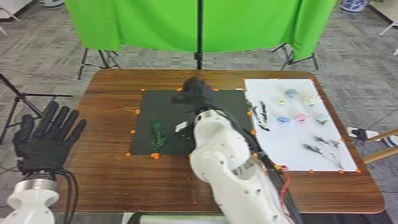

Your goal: Arrange flowers

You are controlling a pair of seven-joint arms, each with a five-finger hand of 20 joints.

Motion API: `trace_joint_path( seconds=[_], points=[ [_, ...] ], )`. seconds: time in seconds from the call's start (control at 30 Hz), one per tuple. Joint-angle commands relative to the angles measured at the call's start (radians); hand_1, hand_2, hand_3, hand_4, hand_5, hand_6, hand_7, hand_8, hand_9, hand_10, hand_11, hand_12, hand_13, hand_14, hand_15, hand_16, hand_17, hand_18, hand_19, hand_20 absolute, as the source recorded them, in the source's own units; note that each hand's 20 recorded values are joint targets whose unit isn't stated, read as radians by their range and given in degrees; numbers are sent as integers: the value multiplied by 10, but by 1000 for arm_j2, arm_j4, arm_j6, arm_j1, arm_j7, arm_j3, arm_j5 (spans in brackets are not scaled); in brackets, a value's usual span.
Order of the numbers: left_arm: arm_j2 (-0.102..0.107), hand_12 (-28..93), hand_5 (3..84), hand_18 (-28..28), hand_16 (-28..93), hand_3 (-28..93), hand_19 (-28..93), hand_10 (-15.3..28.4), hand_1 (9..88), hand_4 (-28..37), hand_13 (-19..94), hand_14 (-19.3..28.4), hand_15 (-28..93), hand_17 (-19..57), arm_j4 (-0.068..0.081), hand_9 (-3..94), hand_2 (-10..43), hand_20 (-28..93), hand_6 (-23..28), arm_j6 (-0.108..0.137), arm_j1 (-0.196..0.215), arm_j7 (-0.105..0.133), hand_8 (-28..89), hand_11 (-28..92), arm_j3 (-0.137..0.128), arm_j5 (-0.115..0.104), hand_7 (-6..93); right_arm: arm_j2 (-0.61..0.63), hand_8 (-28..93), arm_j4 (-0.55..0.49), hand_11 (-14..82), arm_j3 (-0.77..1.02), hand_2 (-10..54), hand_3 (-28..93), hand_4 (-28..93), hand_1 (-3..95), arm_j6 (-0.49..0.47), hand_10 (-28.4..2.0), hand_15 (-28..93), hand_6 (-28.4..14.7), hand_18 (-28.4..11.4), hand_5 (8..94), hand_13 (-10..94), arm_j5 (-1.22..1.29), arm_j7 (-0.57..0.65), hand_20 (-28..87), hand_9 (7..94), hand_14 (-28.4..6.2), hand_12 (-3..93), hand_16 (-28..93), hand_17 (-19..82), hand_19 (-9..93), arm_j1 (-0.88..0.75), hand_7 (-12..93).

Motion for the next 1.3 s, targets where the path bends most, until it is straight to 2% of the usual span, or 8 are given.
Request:
trace_joint_path(
  seconds=[0.03, 0.23, 0.3, 0.43, 0.73, 0.87, 1.03, 1.3],
  points=[
    [-20, 109, 418, 141, -17, 704, 249, 139, 257, -283, 257, 135, 172, -30, -29, 357, 123, 142, 74, -20, 46, 30, -70, 96, -13, 16, 73, 404, -85, -144, 242, 287, -95, 790, -221, 445, -74, -253, 652, -117, -284, 562, 569, -147, 95, 368, 578, -202, 213, 278, 367, 923, -104, 270],
    [-9, 107, 419, 141, -18, 705, 247, 139, 258, -283, 260, 133, 174, -29, -44, 358, 123, 142, 73, -30, 63, 51, -73, 97, -23, 18, 77, 550, -68, -192, 184, 546, -95, 784, -237, 438, -127, -257, 597, -128, -284, 554, 536, -62, 168, 355, 548, -200, 194, 241, 336, 898, -305, 174],
    [-9, 107, 419, 141, -18, 708, 247, 139, 258, -283, 261, 132, 174, -29, -39, 359, 123, 143, 73, -26, 59, 62, -73, 97, -19, -5, 77, 561, -66, -196, 166, 607, -95, 789, -243, 434, -160, -255, 585, -126, -284, 542, 513, 1, 188, 350, 519, -203, 189, 233, 315, 878, -346, 165],
    [-7, 106, 419, 141, -19, 710, 247, 138, 260, -283, 263, 131, 175, -29, -36, 360, 122, 143, 73, -20, 55, 62, -73, 97, -12, -5, 78, 567, -69, -226, 141, 681, -95, 792, -260, 421, -187, -255, 547, -127, -284, 519, 477, 28, 210, 338, 483, -210, 180, 202, 287, 844, -419, 151],
    [7, 122, 422, 146, -5, 709, 269, 140, 263, -283, 300, 135, 222, -26, -29, 377, 122, 161, 75, -15, 27, 47, -74, 117, -8, -6, 83, 571, -67, -303, 149, 759, -95, 677, -282, 435, -333, -240, 541, -124, -284, 511, 482, 140, 225, 360, 511, -203, 181, 195, 282, 852, -542, 127],
    [8, 124, 422, 146, -7, 710, 268, 140, 262, -283, 301, 136, 228, -25, -34, 378, 122, 161, 75, 0, 43, 43, -74, 116, -11, 13, 82, 564, -69, -300, 161, 758, -95, 626, -282, 480, -298, -227, 541, -107, -282, 532, 492, 101, 193, 375, 537, -195, 186, 204, 283, 851, -589, 145],
    [9, 126, 425, 146, -10, 710, 267, 138, 263, -283, 300, 135, 232, -25, -36, 378, 122, 161, 73, 10, 43, 43, -73, 117, -9, 0, 85, 561, -106, -270, 167, 734, -95, 636, -282, 523, -289, -201, 546, -42, -272, 613, 527, 77, 191, 400, 587, -176, 187, 227, 297, 850, -593, 186],
    [3, 128, 427, 145, -13, 712, 266, 137, 263, -283, 298, 135, 235, -25, -42, 380, 122, 160, 73, 4, 55, 43, -76, 120, -12, -8, 88, 559, -118, -246, 185, 702, -95, 675, -283, 535, -303, -188, 573, -19, -266, 652, 540, 82, 178, 410, 617, -168, 193, 246, 307, 854, -575, 191]
  ],
)
